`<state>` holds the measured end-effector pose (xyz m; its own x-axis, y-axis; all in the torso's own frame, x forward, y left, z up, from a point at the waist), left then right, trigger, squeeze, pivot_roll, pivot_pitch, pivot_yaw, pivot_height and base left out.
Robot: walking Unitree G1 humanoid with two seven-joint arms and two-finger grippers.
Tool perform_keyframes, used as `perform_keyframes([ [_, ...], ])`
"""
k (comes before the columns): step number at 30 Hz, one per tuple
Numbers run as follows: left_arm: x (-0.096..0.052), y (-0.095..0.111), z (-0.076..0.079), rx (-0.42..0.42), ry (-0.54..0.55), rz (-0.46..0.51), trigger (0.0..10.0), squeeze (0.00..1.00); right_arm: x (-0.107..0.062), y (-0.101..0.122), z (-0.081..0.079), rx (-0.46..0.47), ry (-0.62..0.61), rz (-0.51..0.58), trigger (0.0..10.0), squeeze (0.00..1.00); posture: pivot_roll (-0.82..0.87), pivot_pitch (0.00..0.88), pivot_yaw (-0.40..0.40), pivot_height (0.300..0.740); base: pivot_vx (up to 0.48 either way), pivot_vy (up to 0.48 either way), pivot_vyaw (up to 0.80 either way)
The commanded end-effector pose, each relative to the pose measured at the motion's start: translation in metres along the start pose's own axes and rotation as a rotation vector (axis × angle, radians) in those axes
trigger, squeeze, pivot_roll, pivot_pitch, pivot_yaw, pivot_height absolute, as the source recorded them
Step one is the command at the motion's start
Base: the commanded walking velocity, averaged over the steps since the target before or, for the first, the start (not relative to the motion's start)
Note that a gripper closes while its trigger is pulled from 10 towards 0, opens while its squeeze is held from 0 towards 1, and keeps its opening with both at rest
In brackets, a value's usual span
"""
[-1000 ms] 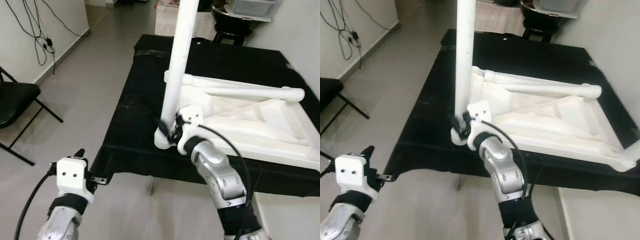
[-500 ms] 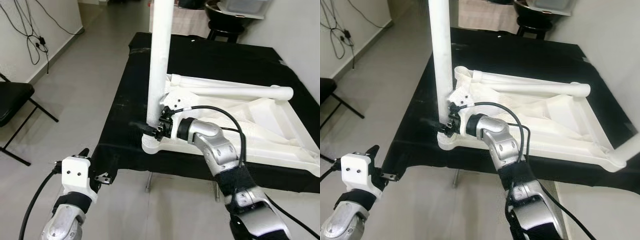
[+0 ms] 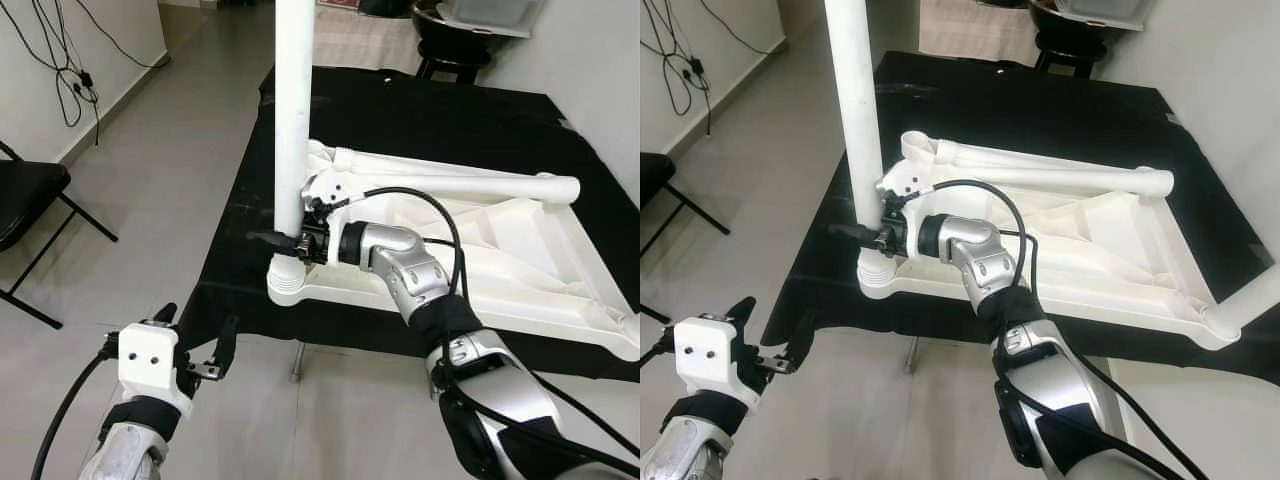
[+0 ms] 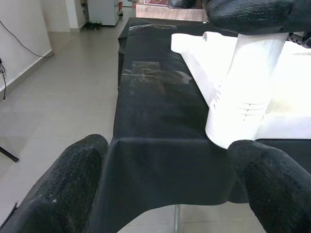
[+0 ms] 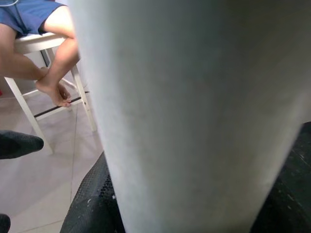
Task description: Building children table
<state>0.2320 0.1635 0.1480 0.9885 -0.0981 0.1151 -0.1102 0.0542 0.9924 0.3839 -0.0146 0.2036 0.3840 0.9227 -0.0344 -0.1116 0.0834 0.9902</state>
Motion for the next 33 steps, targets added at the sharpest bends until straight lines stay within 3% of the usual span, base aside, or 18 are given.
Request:
perform_keyframes([
  [1,-0.002,0.000,0.001,-0.018,-0.004,-0.008,10.0,0.00,-0.004,-0.019,-0.003,0.043,-0.004,-0.038,0.0,0.00,-0.08,0.153,-0.112,0.740,0.000,0.000,0.00],
  [2,-0.002,-0.001,0.001,-0.019,-0.005,-0.008,10.0,0.00,-0.011,-0.027,0.002,0.047,-0.068,-0.062,0.0,0.00,-0.08,0.152,-0.113,0.740,0.000,0.000,0.00],
  [3,-0.001,-0.001,0.000,-0.019,-0.005,-0.008,10.0,0.00,-0.023,-0.042,0.019,0.054,-0.295,-0.121,0.0,0.00,-0.09,0.148,-0.119,0.740,0.000,0.000,0.00],
  [5,-0.001,-0.001,0.000,-0.019,-0.005,-0.008,10.0,0.00,-0.023,-0.042,0.019,0.054,-0.295,-0.121,0.0,0.00,-0.09,0.148,-0.119,0.740,0.000,0.000,0.00],
  [6,-0.001,-0.001,0.000,-0.019,-0.006,-0.008,10.0,0.00,-0.053,-0.063,0.044,0.079,-0.672,-0.216,0.0,0.00,-0.10,0.145,-0.123,0.740,0.000,0.000,0.00],
  [7,0.001,-0.001,-0.002,-0.017,-0.006,-0.006,10.0,0.00,-0.075,-0.079,0.034,0.089,-0.842,-0.272,0.0,0.00,-0.11,0.142,-0.116,0.740,0.000,0.000,0.00],
  [8,0.002,-0.001,-0.003,-0.016,-0.005,-0.005,10.0,0.00,-0.091,-0.086,0.024,0.097,-0.937,-0.303,0.0,0.00,-0.11,0.142,-0.116,0.740,0.000,0.000,0.00],
  [10,0.002,-0.001,-0.003,-0.016,-0.005,-0.005,10.0,0.00,-0.091,-0.086,0.024,0.097,-0.937,-0.303,0.0,0.00,-0.11,0.142,-0.116,0.740,0.000,0.000,0.00],
  [11,0.003,-0.002,-0.004,-0.015,-0.004,-0.005,10.0,0.00,-0.096,-0.087,0.013,0.125,-0.962,-0.305,0.0,0.00,-0.13,0.128,-0.105,0.740,0.000,0.000,0.00],
  [12,0.007,-0.004,-0.005,-0.013,-0.004,-0.003,10.0,0.00,-0.086,-0.081,0.007,0.119,-0.916,-0.276,0.0,0.00,-0.13,0.107,-0.101,0.740,0.000,0.000,0.00],
  [20,0.012,-0.006,-0.006,-0.015,-0.005,-0.001,10.0,0.00,-0.065,-0.079,-0.005,0.134,-0.829,-0.270,0.0,0.00,-0.12,0.088,-0.111,0.740,0.000,0.000,0.00],
  [21,0.012,-0.006,-0.007,-0.013,0.003,0.002,10.0,0.00,-0.056,-0.077,-0.010,0.153,-0.794,-0.260,10.0,0.00,-0.12,0.082,-0.116,0.740,0.000,0.000,0.00],
  [24,0.013,-0.006,-0.008,-0.012,0.015,0.007,10.0,0.00,-0.040,-0.066,-0.023,0.197,-0.720,-0.229,10.0,0.00,-0.12,0.079,-0.117,0.740,0.000,0.000,0.00],
  [25,0.013,-0.006,-0.008,-0.013,0.016,0.008,10.0,0.00,-0.033,-0.056,-0.023,0.190,-0.661,-0.184,10.0,1.00,-0.12,0.079,-0.119,0.740,0.000,0.000,0.00],
  [29,0.013,-0.006,-0.007,-0.014,0.014,0.009,10.0,0.00,-0.023,-0.044,-0.025,0.180,-0.555,-0.120,10.0,1.00,-0.12,0.080,-0.121,0.740,0.000,0.000,0.00],
  [31,0.013,-0.006,-0.005,-0.019,0.009,0.011,10.0,0.00,-0.011,-0.028,-0.019,0.117,-0.364,-0.058,10.0,1.00,-0.11,0.088,-0.123,0.740,0.000,0.000,0.00],
  [32,0.013,-0.006,-0.005,-0.019,0.009,0.011,10.0,0.00,-0.011,-0.028,-0.019,0.117,-0.364,-0.058,10.0,1.00,-0.11,0.088,-0.123,0.740,0.000,0.000,0.00],
  [33,0.012,-0.005,-0.004,-0.021,0.007,0.012,10.0,0.00,-0.008,-0.024,-0.020,0.107,-0.266,-0.049,10.0,0.58,-0.10,0.094,-0.129,0.740,0.000,0.000,0.00],
])
Point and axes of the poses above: a point about 5 cm out from each wrist's last joint towards the gripper, its own x axis pointing out of the wrist towards the gripper, its own y axis along the axis of the wrist's last joint, z = x × y, the point moved 4 cm from there along x, pointing out of the wrist towards the gripper, and after that the axes turned 2 degrees about -x, right-handed, at the moved point
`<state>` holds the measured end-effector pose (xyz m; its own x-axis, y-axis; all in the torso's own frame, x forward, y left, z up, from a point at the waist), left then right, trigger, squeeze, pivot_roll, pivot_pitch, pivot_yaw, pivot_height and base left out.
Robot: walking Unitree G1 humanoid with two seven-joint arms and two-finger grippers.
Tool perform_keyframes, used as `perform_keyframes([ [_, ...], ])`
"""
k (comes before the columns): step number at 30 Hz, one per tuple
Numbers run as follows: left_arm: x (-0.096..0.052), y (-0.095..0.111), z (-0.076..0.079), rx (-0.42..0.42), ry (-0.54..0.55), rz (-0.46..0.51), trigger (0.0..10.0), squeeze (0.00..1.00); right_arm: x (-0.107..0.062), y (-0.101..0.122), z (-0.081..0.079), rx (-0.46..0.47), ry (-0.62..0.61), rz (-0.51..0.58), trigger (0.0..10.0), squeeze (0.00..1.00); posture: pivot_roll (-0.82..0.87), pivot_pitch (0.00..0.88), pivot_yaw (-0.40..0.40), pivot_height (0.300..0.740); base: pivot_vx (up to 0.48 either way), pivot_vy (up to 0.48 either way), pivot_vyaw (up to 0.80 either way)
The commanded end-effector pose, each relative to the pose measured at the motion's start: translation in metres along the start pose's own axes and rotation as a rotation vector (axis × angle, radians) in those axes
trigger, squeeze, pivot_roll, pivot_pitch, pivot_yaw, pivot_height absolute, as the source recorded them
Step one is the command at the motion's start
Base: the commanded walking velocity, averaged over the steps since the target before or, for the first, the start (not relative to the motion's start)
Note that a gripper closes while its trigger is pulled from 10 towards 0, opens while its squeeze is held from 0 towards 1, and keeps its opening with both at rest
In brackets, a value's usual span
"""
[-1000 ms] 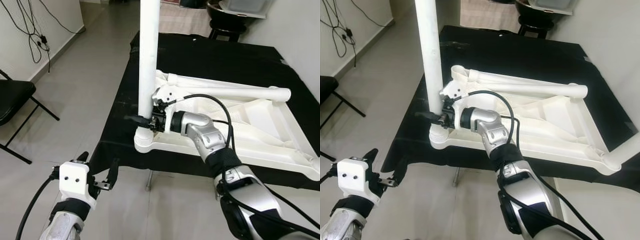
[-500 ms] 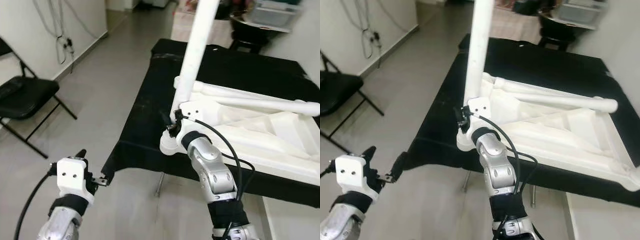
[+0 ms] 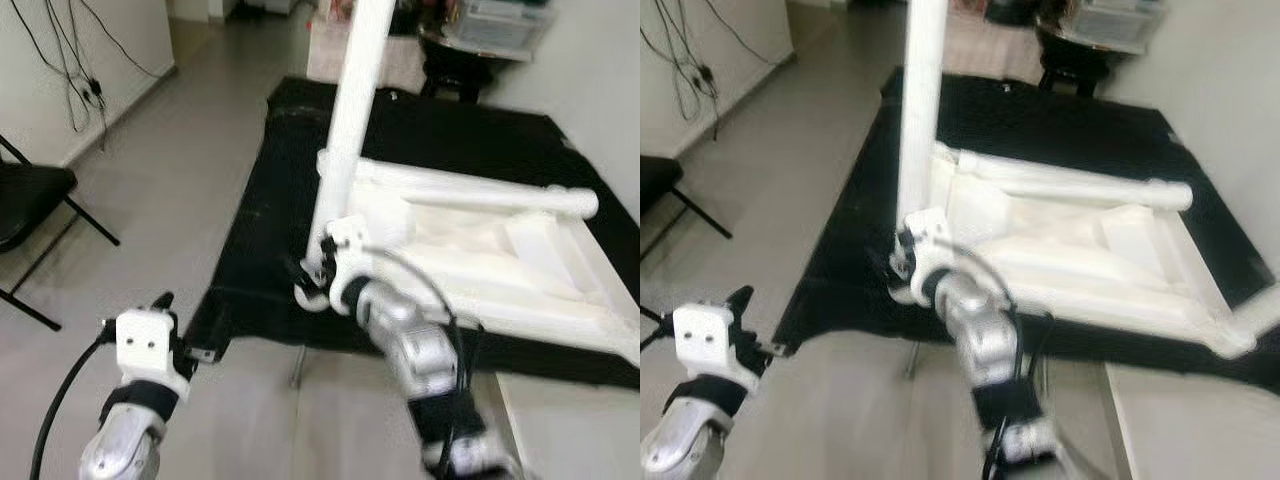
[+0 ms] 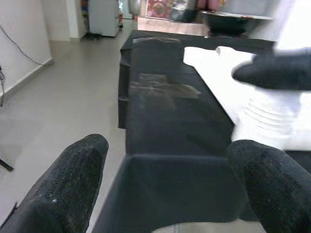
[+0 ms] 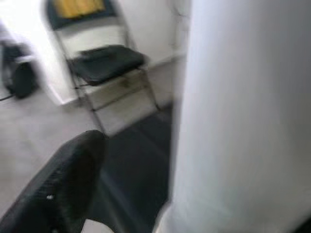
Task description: Building children table
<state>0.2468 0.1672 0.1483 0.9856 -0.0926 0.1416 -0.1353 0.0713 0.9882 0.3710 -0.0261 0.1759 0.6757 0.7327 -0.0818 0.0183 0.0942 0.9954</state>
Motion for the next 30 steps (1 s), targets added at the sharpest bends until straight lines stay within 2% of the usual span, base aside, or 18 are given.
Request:
perform_keyframes([
  [1,-0.002,-0.004,0.002,-0.007,0.002,-0.015,10.0,0.00,0.005,0.005,-0.011,-0.021,0.147,0.026,10.0,0.00,-0.10,0.094,-0.130,0.740,0.000,0.000,0.00],
  [2,-0.003,-0.003,0.003,-0.008,0.002,-0.014,10.0,0.00,0.006,0.004,-0.012,-0.044,0.201,0.010,10.0,0.00,-0.09,0.102,-0.134,0.740,0.000,0.000,0.00],
  [3,-0.003,-0.003,0.003,-0.008,0.002,-0.014,10.0,0.00,0.006,0.004,-0.012,-0.044,0.201,0.010,10.0,0.00,-0.09,0.102,-0.134,0.740,0.000,0.000,0.00],
  [6,-0.006,-0.001,0.004,-0.010,0.004,-0.011,10.0,0.00,0.007,0.002,-0.020,-0.114,0.382,-0.028,10.0,0.00,-0.08,0.115,-0.139,0.740,0.000,0.000,0.00],
  [10,-0.007,0.000,0.005,-0.010,0.005,-0.010,10.0,0.00,0.009,0.001,-0.020,-0.107,0.408,-0.045,10.0,0.00,-0.07,0.125,-0.141,0.740,0.000,0.000,0.00],
  [12,-0.009,0.001,0.007,-0.010,0.004,-0.011,10.0,0.00,0.015,0.005,-0.019,-0.084,0.421,-0.049,10.0,0.00,-0.07,0.136,-0.142,0.740,0.000,0.000,0.00],
  [13,-0.010,0.002,0.008,-0.011,0.002,-0.012,10.0,0.00,0.019,0.008,-0.019,-0.076,0.417,-0.041,2.7,0.00,-0.06,0.147,-0.145,0.740,0.000,0.000,0.00],
  [14,-0.010,0.002,0.008,-0.011,0.002,-0.012,10.0,0.00,0.019,0.008,-0.019,-0.076,0.417,-0.041,2.7,0.00,-0.06,0.147,-0.145,0.740,0.000,0.000,0.00],
  [15,-0.012,0.003,0.009,-0.013,0.001,-0.013,10.0,0.00,0.021,0.012,-0.019,-0.064,0.431,-0.023,0.0,0.00,-0.05,0.157,-0.144,0.740,0.000,0.000,0.00],
  [18,-0.015,0.004,0.011,-0.018,0.000,-0.016,10.0,0.00,0.025,0.017,-0.018,-0.050,0.451,0.000,0.0,0.00,-0.04,0.173,-0.144,0.740,0.000,0.000,0.00],
  [26,-0.018,0.005,0.011,-0.022,-0.001,-0.019,10.0,0.00,0.020,0.017,-0.011,-0.051,0.472,0.011,0.0,0.00,-0.05,0.184,-0.140,0.740,0.000,0.000,0.00],
  [28,-0.019,0.006,0.011,-0.023,-0.001,-0.021,10.0,0.00,0.018,0.016,-0.006,-0.052,0.464,0.012,0.0,0.00,-0.05,0.185,-0.139,0.740,0.000,0.000,0.00],
  [30,-0.018,0.006,0.011,-0.025,-0.001,-0.023,10.0,0.00,0.012,0.015,0.008,-0.039,0.389,0.025,0.0,0.00,-0.07,0.183,-0.146,0.740,0.000,0.000,0.00],
])
Point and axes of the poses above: a point about 5 cm out from each wrist's last joint towards the gripper, its own x axis pointing out of the wrist towards the gripper, its own y axis along the axis of the wrist's last joint, z = x × y, the point moved 4 cm from there along x, pointing out of the wrist towards the gripper, and after that the axes turned 2 degrees about -x, right-handed, at the moved point
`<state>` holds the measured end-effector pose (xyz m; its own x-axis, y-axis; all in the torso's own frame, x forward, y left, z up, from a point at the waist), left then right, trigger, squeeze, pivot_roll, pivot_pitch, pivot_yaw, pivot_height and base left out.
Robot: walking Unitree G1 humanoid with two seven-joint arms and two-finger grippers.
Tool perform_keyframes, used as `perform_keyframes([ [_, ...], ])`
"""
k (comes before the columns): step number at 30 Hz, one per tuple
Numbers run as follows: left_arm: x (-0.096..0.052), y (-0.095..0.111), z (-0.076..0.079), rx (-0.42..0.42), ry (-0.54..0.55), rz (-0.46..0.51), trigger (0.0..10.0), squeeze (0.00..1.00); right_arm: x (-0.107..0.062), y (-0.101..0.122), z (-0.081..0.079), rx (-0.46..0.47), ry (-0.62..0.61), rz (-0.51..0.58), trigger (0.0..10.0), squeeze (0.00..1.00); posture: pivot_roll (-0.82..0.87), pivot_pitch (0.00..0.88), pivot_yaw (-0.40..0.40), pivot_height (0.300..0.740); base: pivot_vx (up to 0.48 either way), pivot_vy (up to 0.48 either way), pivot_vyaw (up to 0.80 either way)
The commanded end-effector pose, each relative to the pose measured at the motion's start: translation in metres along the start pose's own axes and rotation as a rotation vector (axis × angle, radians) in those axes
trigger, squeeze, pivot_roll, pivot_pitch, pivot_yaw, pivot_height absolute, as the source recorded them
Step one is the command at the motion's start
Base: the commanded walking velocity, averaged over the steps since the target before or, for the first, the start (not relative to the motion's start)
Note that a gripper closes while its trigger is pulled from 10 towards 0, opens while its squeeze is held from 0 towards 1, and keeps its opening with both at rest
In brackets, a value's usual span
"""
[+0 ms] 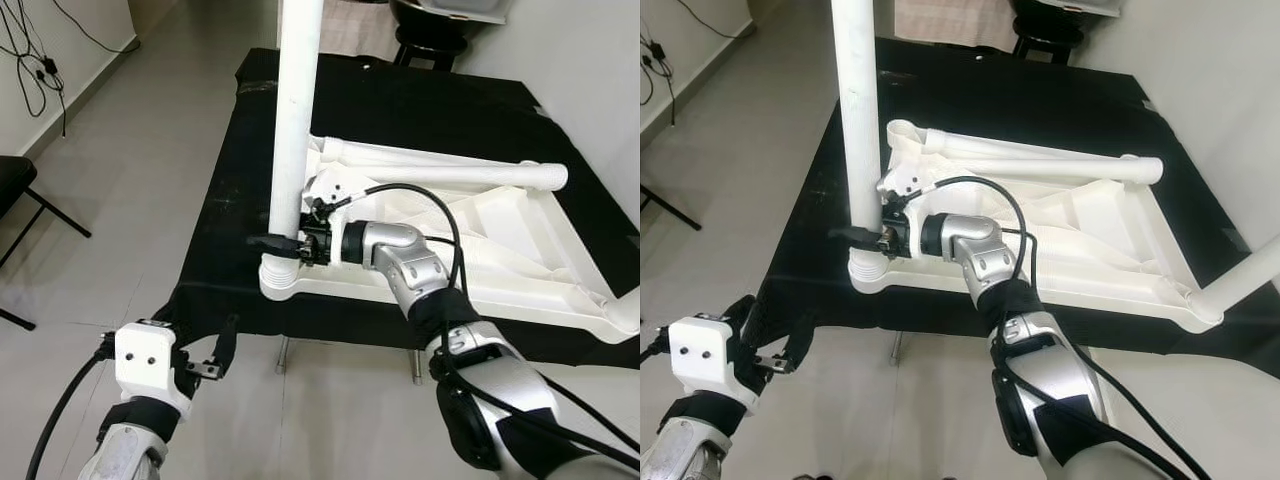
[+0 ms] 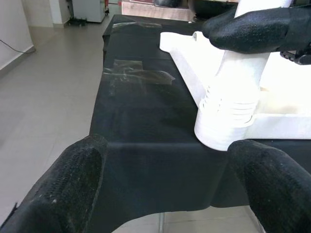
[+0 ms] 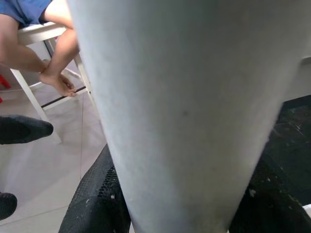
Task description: Building children table
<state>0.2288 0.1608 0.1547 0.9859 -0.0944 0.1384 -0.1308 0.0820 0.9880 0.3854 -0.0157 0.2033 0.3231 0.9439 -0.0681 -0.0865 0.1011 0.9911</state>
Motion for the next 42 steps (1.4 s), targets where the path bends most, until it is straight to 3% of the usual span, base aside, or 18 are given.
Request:
perform_keyframes([
  [1,-0.001,-0.003,0.001,-0.014,0.001,-0.019,10.0,0.00,-0.012,-0.021,0.008,0.075,-0.138,-0.019,0.0,0.00,-0.08,0.183,-0.147,0.740,0.000,0.000,0.00],
  [3,-0.001,-0.003,0.001,-0.014,0.002,-0.019,10.0,0.00,-0.018,-0.026,0.013,0.086,-0.220,-0.027,0.0,0.00,-0.08,0.183,-0.147,0.740,0.000,0.000,0.00],
  [5,0.000,-0.003,-0.001,-0.013,0.004,-0.017,10.0,0.00,-0.037,-0.046,0.029,0.125,-0.632,-0.079,0.0,0.00,-0.09,0.180,-0.146,0.740,0.000,0.000,0.00],
  [6,0.000,-0.003,-0.001,-0.013,0.004,-0.017,10.0,0.00,-0.037,-0.046,0.029,0.125,-0.632,-0.079,0.0,0.00,-0.09,0.180,-0.146,0.740,0.000,0.000,0.00],
  [7,0.001,-0.003,-0.003,-0.012,0.005,-0.017,10.0,0.00,-0.056,-0.067,0.019,0.168,-0.858,-0.163,0.0,0.00,-0.12,0.181,-0.138,0.740,0.000,0.000,0.00],
  [8,0.001,-0.003,-0.003,-0.012,0.005,-0.017,10.0,0.00,-0.056,-0.067,0.019,0.168,-0.858,-0.163,0.0,0.00,-0.12,0.181,-0.138,0.740,0.000,0.000,0.00],
  [10,0.006,-0.005,-0.007,-0.008,0.003,-0.017,10.0,0.00,-0.053,-0.081,-0.031,0.138,-0.858,-0.229,0.0,0.00,-0.15,0.162,-0.110,0.740,0.000,0.000,0.00],
  [11,0.008,-0.006,-0.009,-0.007,0.001,-0.018,10.0,0.00,-0.048,-0.080,-0.041,0.103,-0.832,-0.226,0.0,0.00,-0.15,0.155,-0.107,0.740,0.000,0.000,0.00],
  [21,0.015,-0.010,-0.014,-0.012,0.015,-0.012,10.0,0.00,-0.034,-0.077,-0.032,0.126,-0.815,-0.200,0.0,0.00,-0.14,0.118,-0.119,0.740,0.000,0.000,0.00],
  [22,0.015,-0.009,-0.015,-0.010,0.024,-0.009,10.0,0.00,-0.034,-0.075,-0.032,0.138,-0.814,-0.199,10.0,0.00,-0.14,0.116,-0.119,0.740,0.000,0.000,0.00],
  [26,0.016,-0.010,-0.016,-0.009,0.030,-0.007,10.0,0.00,-0.033,-0.066,-0.036,0.161,-0.789,-0.177,10.0,0.00,-0.14,0.113,-0.122,0.740,0.000,0.000,0.00],
  [27,0.016,-0.010,-0.016,-0.011,0.025,-0.008,10.0,0.00,-0.030,-0.056,-0.034,0.160,-0.729,-0.125,10.0,1.00,-0.14,0.110,-0.121,0.740,0.000,0.000,0.00],
  [30,0.017,-0.010,-0.015,-0.014,0.017,-0.008,10.0,0.00,-0.024,-0.039,-0.031,0.153,-0.595,-0.031,10.0,1.00,-0.14,0.116,-0.122,0.740,0.000,0.000,0.00],
  [32,0.017,-0.010,-0.012,-0.018,0.012,-0.006,10.0,0.00,-0.021,-0.020,-0.026,0.092,-0.354,0.041,10.0,1.00,-0.13,0.126,-0.128,0.740,0.000,0.000,0.00],
  [35,0.016,-0.009,-0.012,-0.018,0.011,-0.005,10.0,0.00,-0.022,-0.018,-0.025,0.061,-0.312,0.037,10.0,1.00,-0.13,0.128,-0.130,0.740,0.000,0.000,0.00],
  [36,0.016,-0.009,-0.011,-0.019,0.011,-0.003,10.0,0.00,-0.022,-0.015,-0.022,0.039,-0.257,0.031,10.0,0.12,-0.12,0.135,-0.134,0.740,0.000,0.000,0.00],
  [38,0.015,-0.008,-0.010,-0.020,0.010,-0.002,10.0,0.00,-0.021,-0.012,-0.019,0.021,-0.201,0.023,10.0,0.00,-0.11,0.142,-0.138,0.740,0.000,0.000,0.00],
  [42,0.012,-0.006,-0.007,-0.021,0.008,0.000,10.0,0.00,-0.017,-0.006,-0.015,-0.023,-0.098,-0.003,10.0,0.00,-0.10,0.156,-0.141,0.740,0.000,0.000,0.00],
])
Point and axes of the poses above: a point about 5 cm out from each wrist's last joint towards the gripper, its own x axis pointing out of the wrist towards the gripper, its own y axis along the axis of the wrist's last joint, z = x × y, the point moved 4 cm from there along x, pointing out of the wrist towards the gripper, and after that the axes turned 2 degrees about -x, right-handed, at the moved point
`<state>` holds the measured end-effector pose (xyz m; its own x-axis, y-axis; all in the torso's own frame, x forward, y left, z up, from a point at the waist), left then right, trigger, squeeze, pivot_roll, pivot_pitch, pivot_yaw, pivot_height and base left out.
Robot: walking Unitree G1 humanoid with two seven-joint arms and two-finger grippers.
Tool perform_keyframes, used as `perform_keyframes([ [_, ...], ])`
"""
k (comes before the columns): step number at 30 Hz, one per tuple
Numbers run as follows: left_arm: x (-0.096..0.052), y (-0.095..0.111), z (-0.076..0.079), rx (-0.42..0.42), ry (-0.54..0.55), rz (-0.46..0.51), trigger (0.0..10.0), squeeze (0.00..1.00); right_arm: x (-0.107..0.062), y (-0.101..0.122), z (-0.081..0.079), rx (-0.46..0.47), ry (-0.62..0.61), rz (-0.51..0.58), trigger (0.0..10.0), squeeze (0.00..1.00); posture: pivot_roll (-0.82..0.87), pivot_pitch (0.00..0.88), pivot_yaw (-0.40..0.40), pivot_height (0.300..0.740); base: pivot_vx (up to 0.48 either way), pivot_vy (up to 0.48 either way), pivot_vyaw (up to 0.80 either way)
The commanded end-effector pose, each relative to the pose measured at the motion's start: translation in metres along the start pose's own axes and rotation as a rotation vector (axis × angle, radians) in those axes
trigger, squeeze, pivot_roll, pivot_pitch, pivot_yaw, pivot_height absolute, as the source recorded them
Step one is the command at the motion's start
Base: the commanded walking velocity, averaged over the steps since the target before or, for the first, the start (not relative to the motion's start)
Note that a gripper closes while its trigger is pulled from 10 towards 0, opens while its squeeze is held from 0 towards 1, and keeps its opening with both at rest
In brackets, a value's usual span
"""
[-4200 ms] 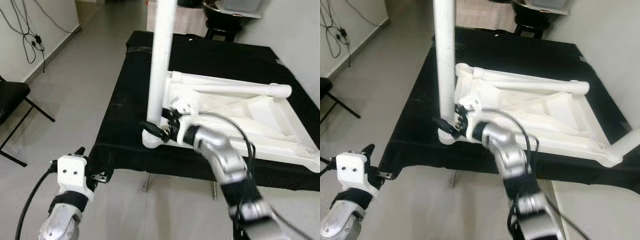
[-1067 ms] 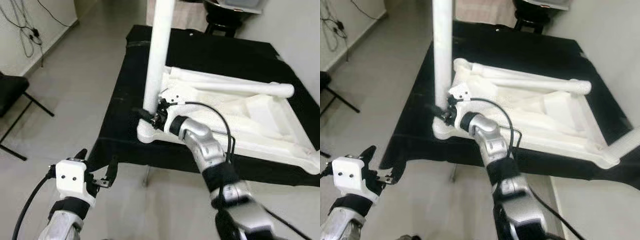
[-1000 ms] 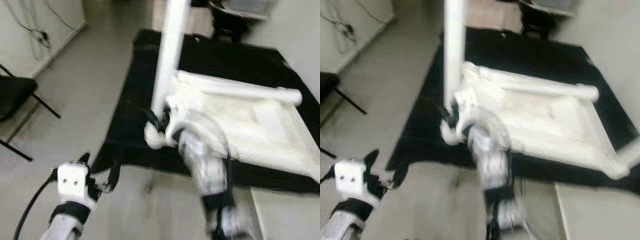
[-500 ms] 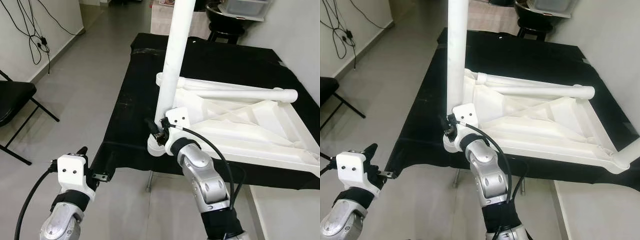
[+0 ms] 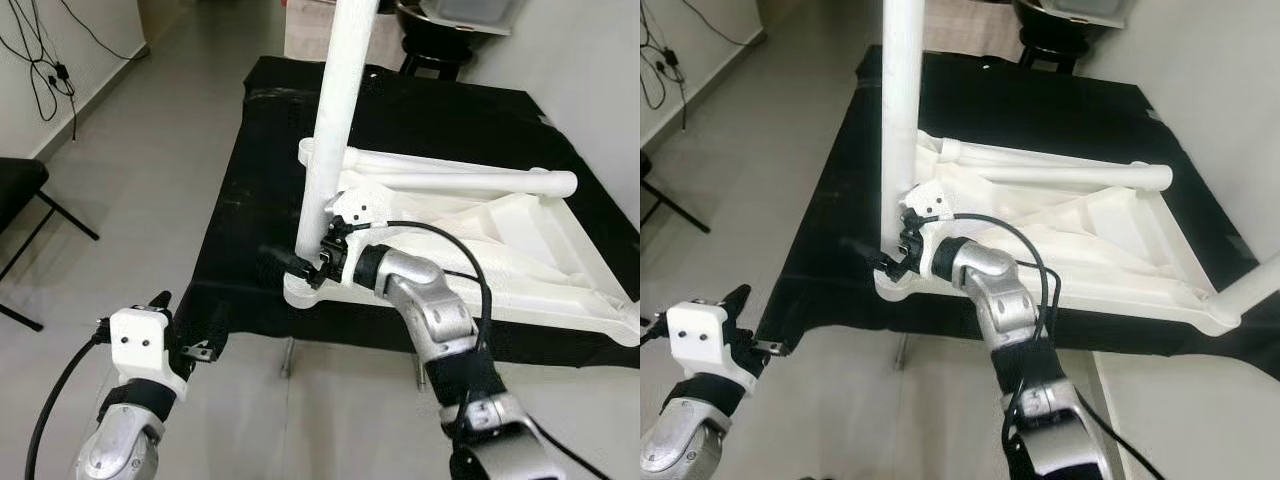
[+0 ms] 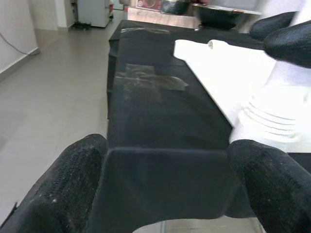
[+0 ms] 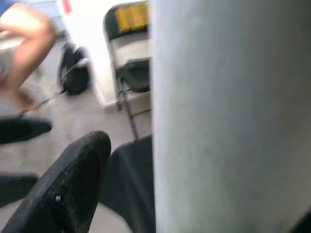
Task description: Building children table
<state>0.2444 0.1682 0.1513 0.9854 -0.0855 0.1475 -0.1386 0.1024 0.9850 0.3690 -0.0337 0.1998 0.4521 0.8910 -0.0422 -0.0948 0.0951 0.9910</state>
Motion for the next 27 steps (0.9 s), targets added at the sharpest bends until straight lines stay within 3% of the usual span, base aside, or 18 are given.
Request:
perform_keyframes([
  [1,-0.004,0.000,0.004,-0.001,0.000,-0.010,10.0,0.00,0.006,0.001,-0.007,-0.033,0.098,-0.014,10.0,0.00,-0.09,0.165,-0.142,0.740,0.000,0.000,0.00],
  [7,-0.009,0.001,0.008,-0.005,-0.004,-0.018,10.0,0.00,0.012,0.005,-0.005,-0.076,0.194,-0.041,10.0,0.00,-0.07,0.190,-0.148,0.740,0.000,0.000,0.00],
  [8,-0.014,0.003,0.010,-0.008,-0.004,-0.024,10.0,0.00,0.016,0.011,-0.003,-0.065,0.222,-0.028,0.0,0.00,-0.05,0.212,-0.146,0.740,0.000,0.000,0.00],
  [14,-0.023,0.005,0.013,-0.012,-0.008,-0.040,10.0,0.00,0.018,0.015,-0.006,-0.048,0.307,-0.017,0.0,0.00,-0.04,0.226,-0.140,0.740,0.000,0.000,0.00],
  [19,-0.023,0.004,0.014,-0.013,-0.009,-0.042,10.0,0.00,0.016,0.014,-0.004,-0.050,0.309,-0.017,0.0,0.00,-0.05,0.227,-0.137,0.740,0.000,0.000,0.00],
  [23,-0.022,0.004,0.014,-0.015,-0.010,-0.044,10.0,0.00,0.009,0.013,0.003,-0.060,0.272,-0.011,0.0,0.00,-0.06,0.224,-0.138,0.740,0.000,0.000,0.00],
  [27,-0.020,0.004,0.012,-0.015,-0.008,-0.042,10.0,0.00,-0.005,0.009,0.017,-0.051,0.130,0.003,0.0,0.00,-0.08,0.218,-0.146,0.740,0.000,0.000,0.00],
])
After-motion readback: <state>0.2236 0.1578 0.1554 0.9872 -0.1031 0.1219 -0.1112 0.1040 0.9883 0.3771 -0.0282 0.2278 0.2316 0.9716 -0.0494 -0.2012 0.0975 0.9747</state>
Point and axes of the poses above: a point about 5 cm out from each wrist's last joint towards the gripper, its own x axis pointing out of the wrist towards the gripper, its own y axis along the axis of the wrist's last joint, z = x × y, the point moved 4 cm from there along x, pointing out of the wrist towards the gripper, and after that the axes turned 2 degrees about -x, right-handed, at the moved point
